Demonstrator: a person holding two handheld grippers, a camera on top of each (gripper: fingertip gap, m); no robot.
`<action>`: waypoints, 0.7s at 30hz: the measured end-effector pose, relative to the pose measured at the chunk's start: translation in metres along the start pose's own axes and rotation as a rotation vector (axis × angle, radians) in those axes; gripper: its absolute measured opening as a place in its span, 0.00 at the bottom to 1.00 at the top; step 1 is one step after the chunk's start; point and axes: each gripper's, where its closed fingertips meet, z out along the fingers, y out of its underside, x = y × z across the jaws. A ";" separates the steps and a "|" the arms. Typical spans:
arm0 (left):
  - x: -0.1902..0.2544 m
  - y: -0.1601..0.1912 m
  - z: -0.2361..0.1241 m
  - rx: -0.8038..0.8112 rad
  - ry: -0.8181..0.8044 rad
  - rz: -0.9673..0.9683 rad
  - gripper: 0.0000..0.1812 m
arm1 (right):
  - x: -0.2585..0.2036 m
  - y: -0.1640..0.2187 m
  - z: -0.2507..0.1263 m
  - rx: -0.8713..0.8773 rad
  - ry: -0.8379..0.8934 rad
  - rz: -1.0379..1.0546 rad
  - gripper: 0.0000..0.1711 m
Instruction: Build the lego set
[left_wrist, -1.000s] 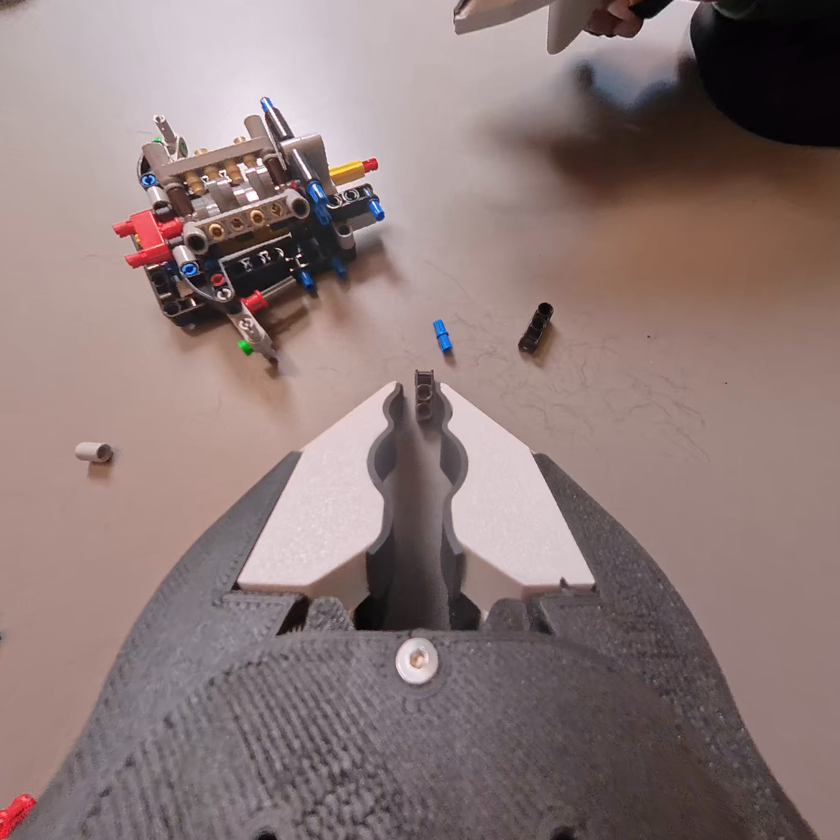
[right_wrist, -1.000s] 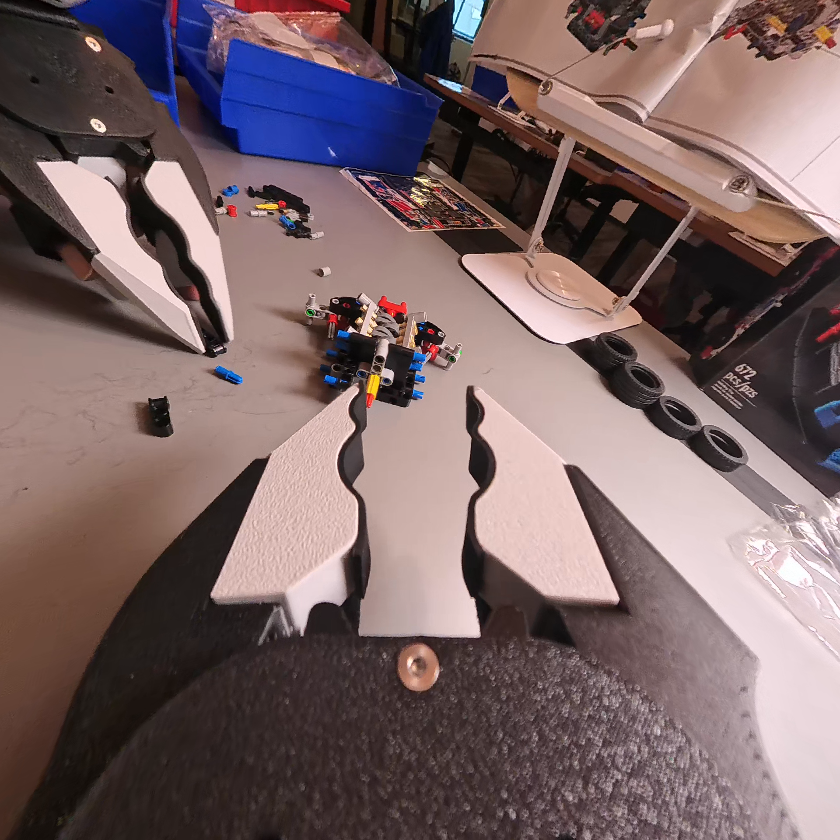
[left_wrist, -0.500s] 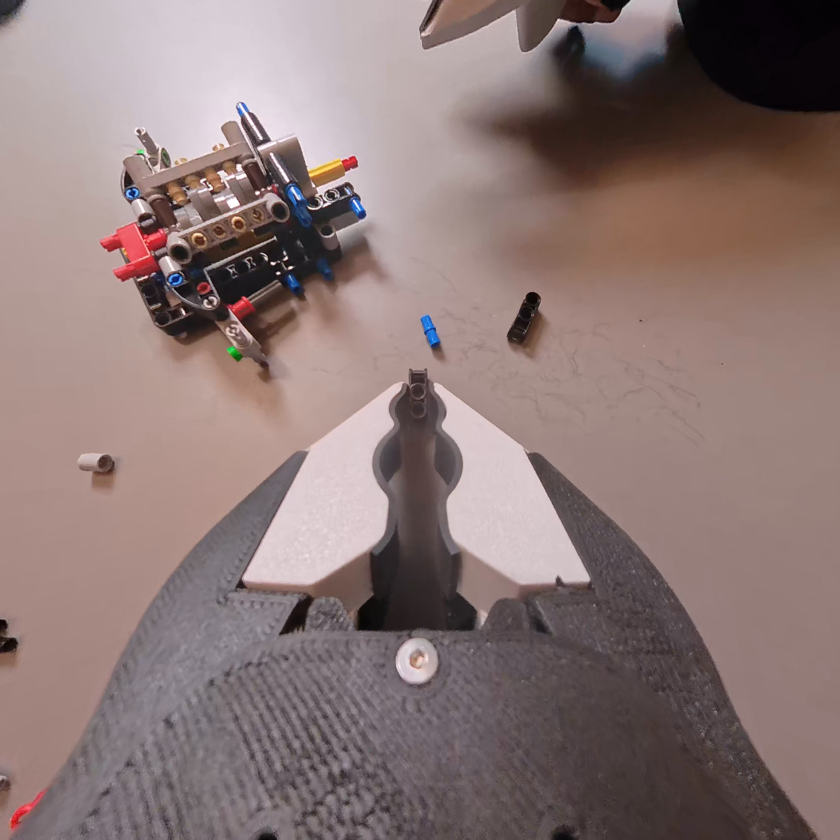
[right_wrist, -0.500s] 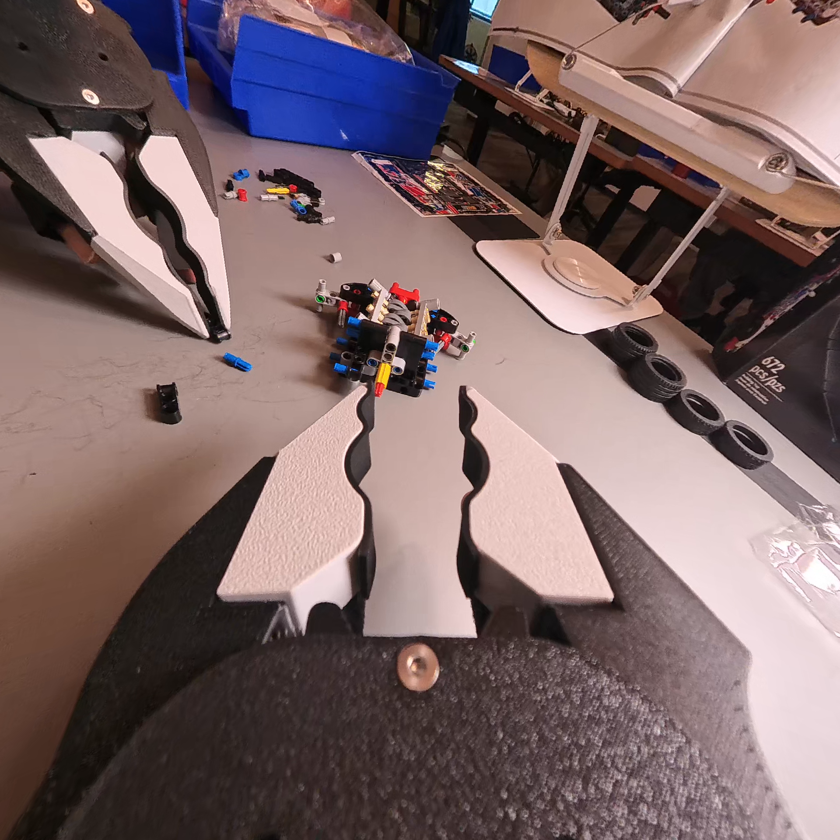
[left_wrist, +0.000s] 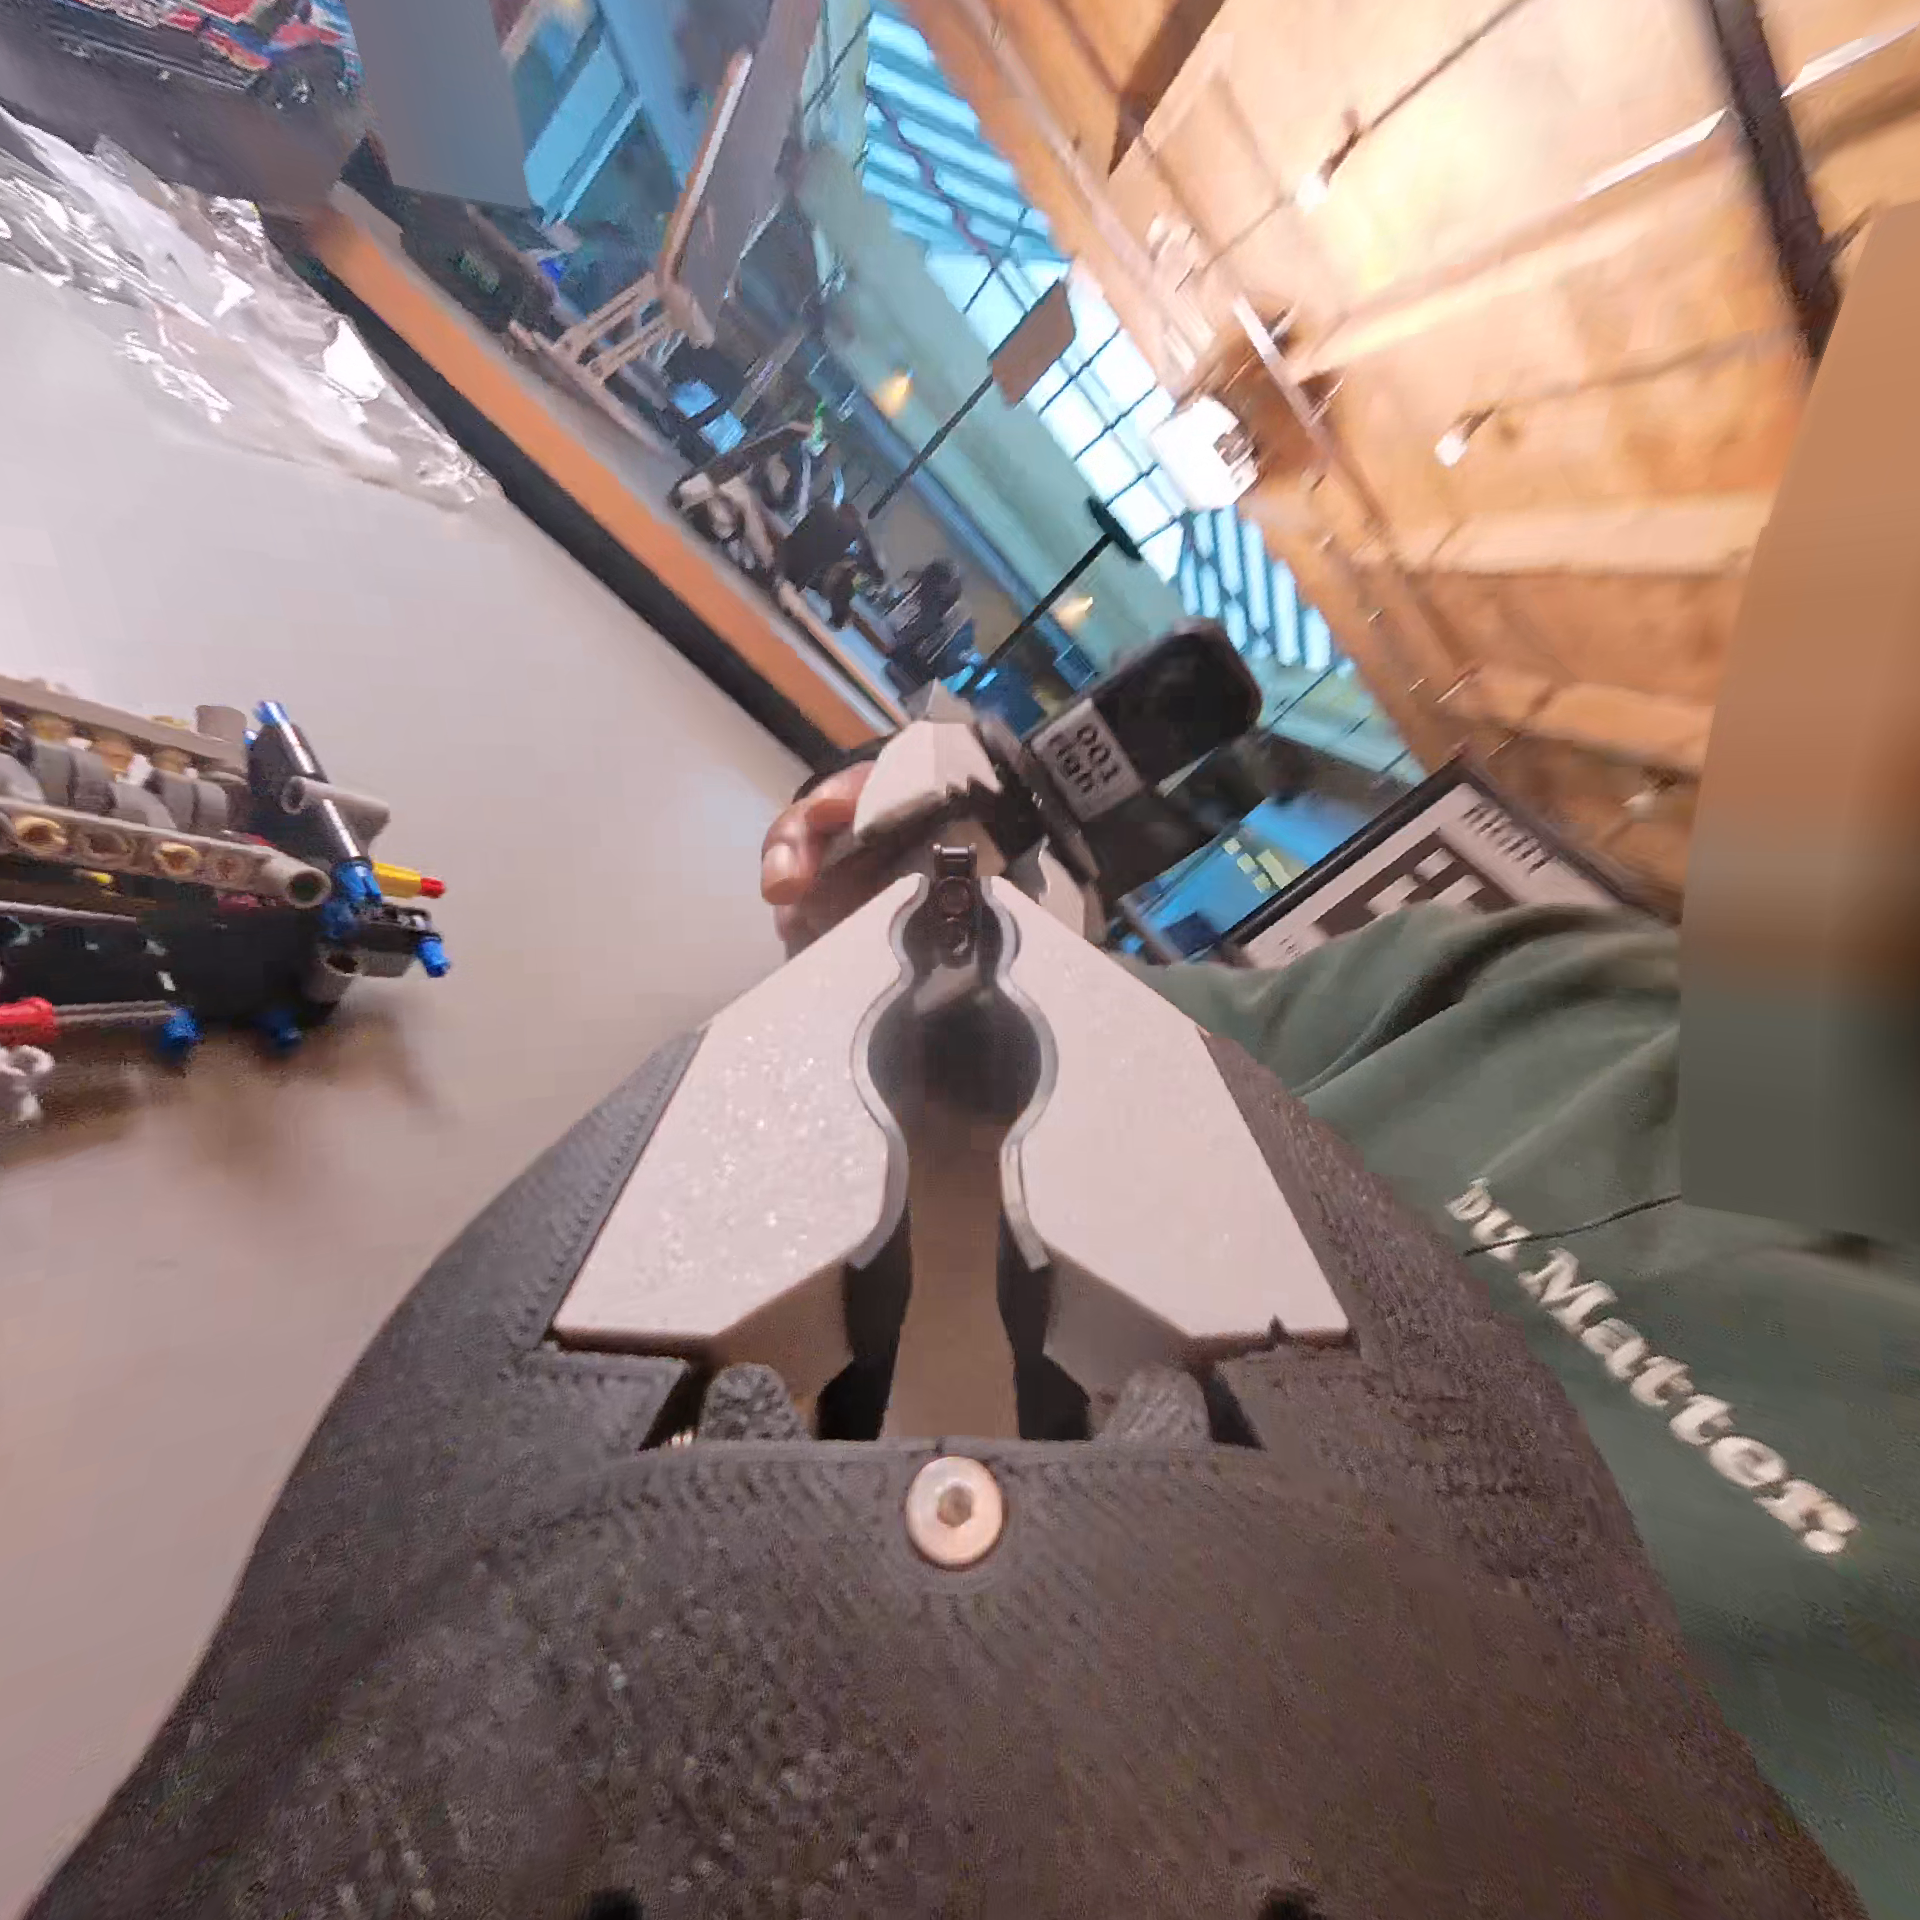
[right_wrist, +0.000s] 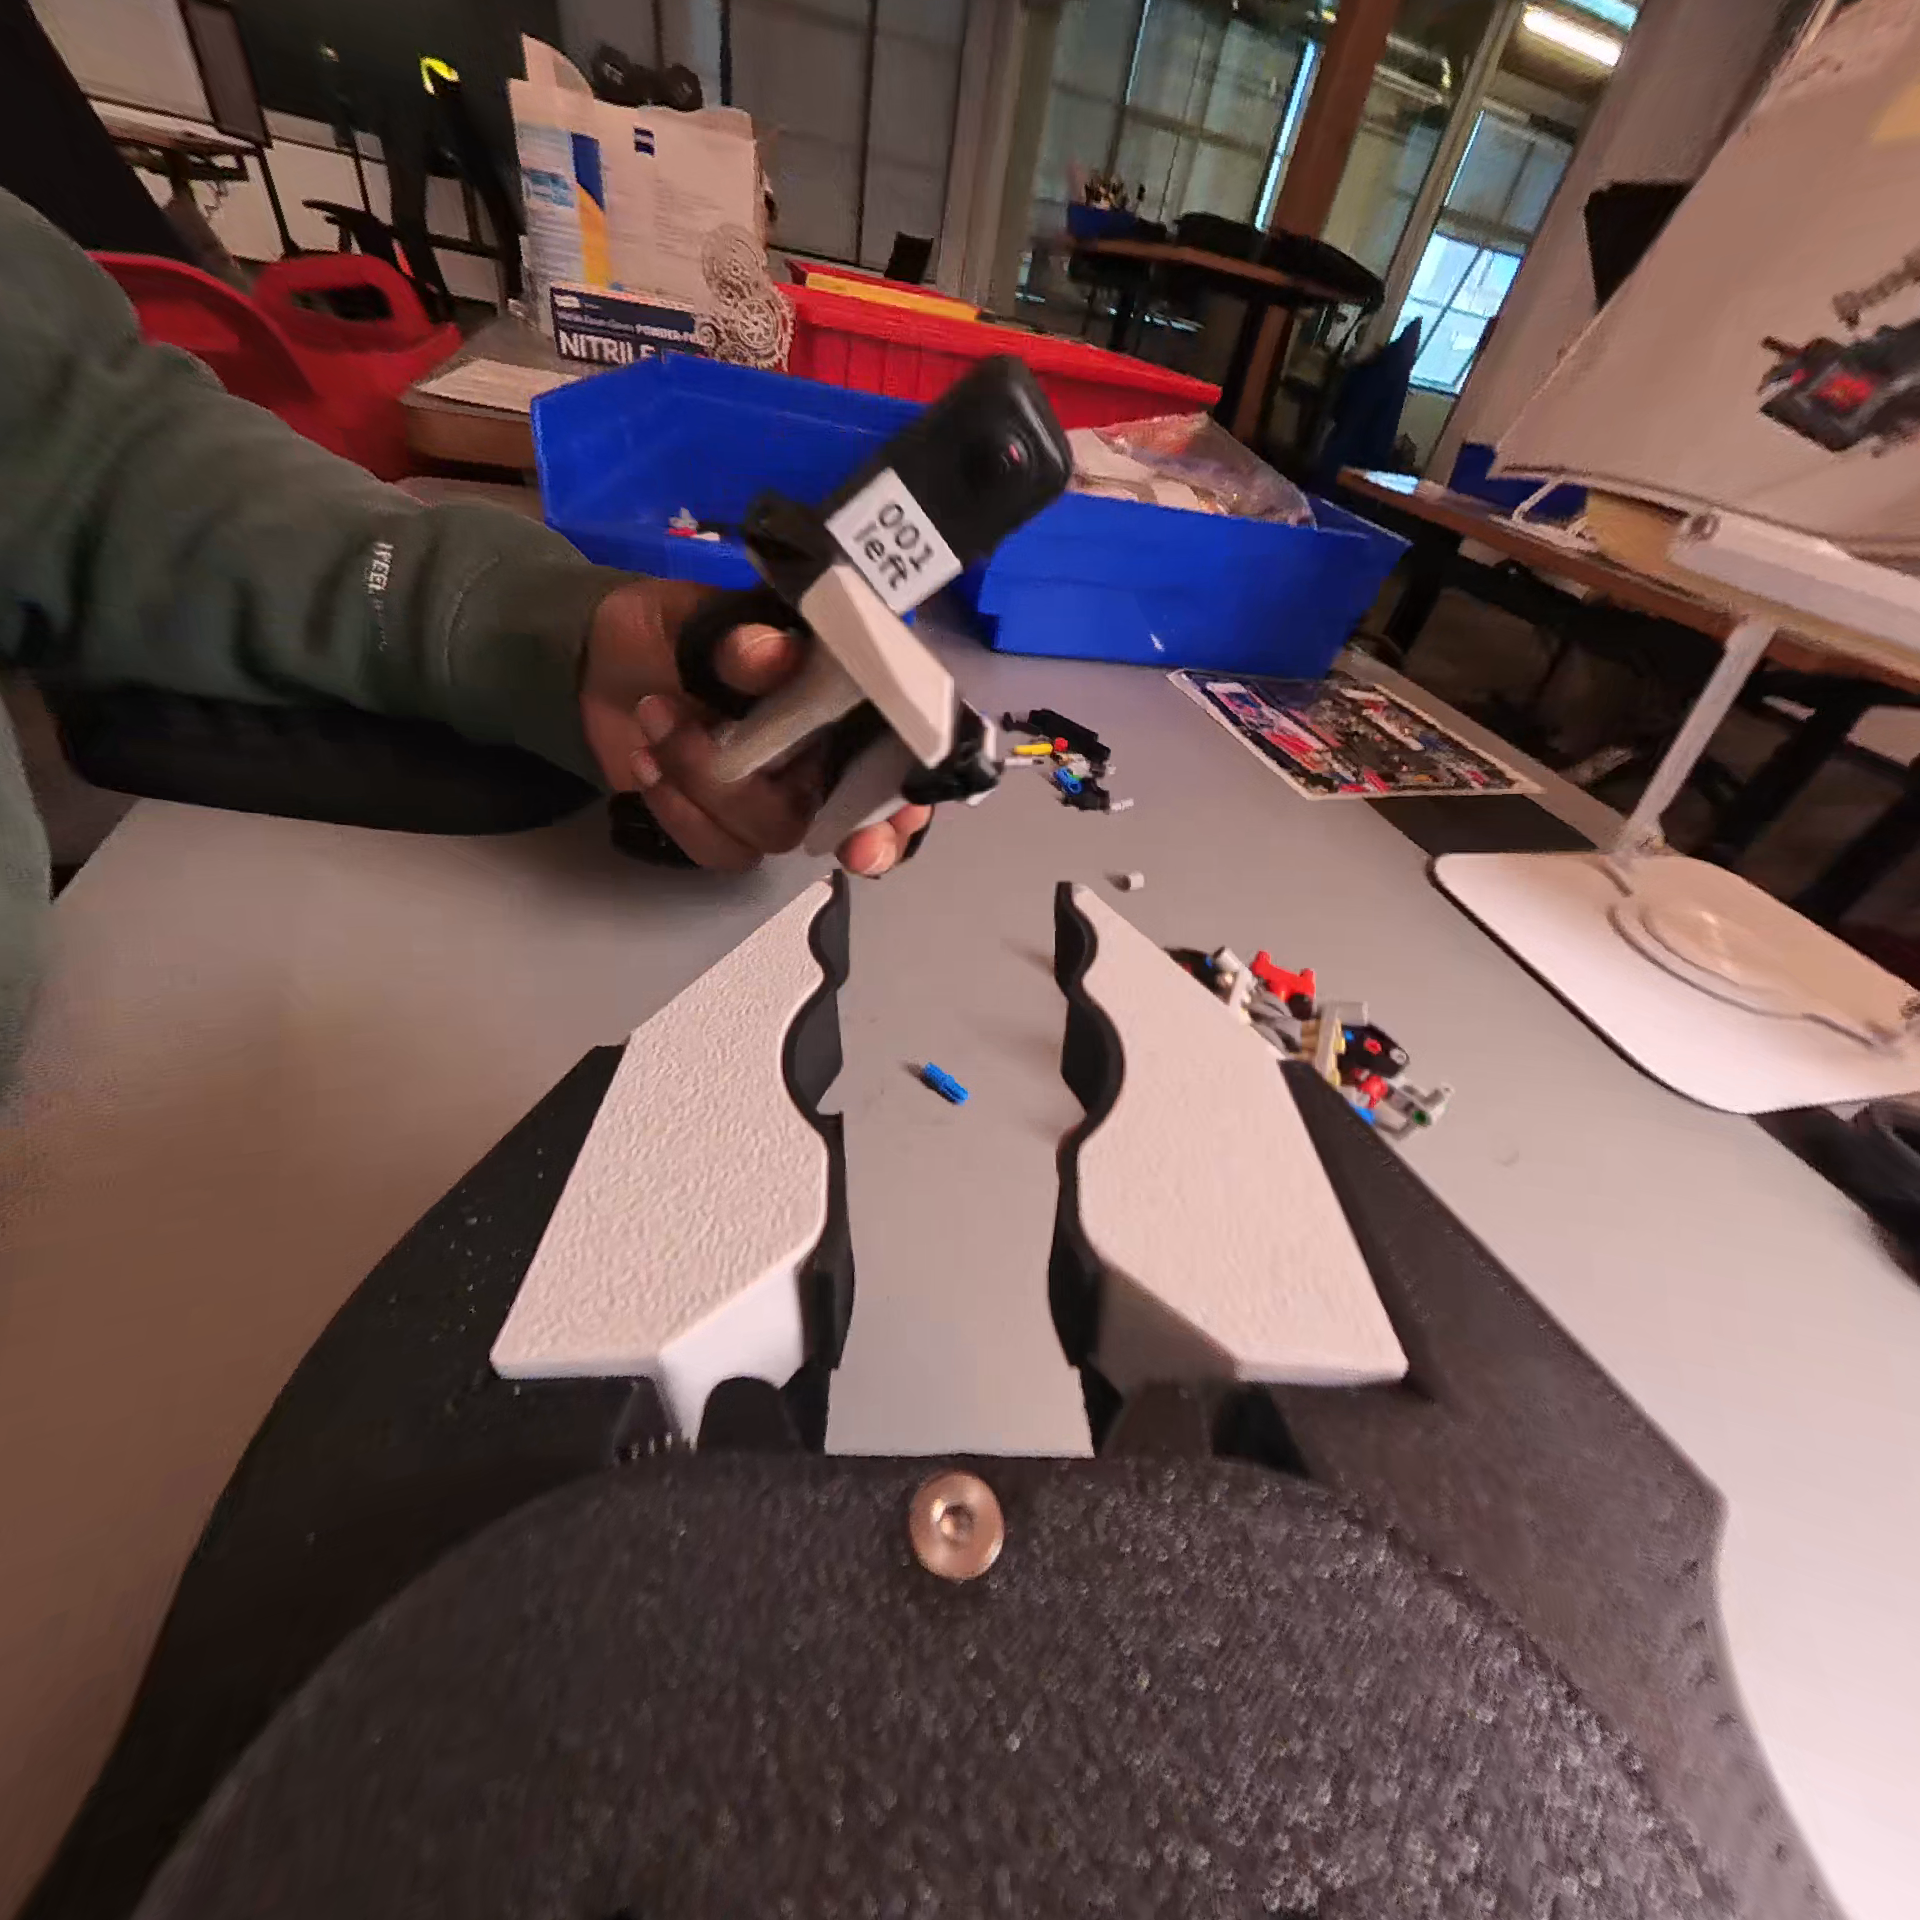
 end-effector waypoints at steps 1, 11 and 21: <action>0.001 -0.004 -0.001 0.030 0.032 -0.049 0.02 | -0.001 -0.002 0.001 0.006 0.012 -0.020 0.23; 0.003 0.005 0.010 0.029 0.117 -0.208 0.03 | -0.006 -0.015 0.013 -0.019 0.151 -0.259 0.20; 0.000 0.011 0.009 -0.013 0.090 -0.204 0.03 | -0.005 -0.006 0.011 -0.025 0.109 -0.213 0.10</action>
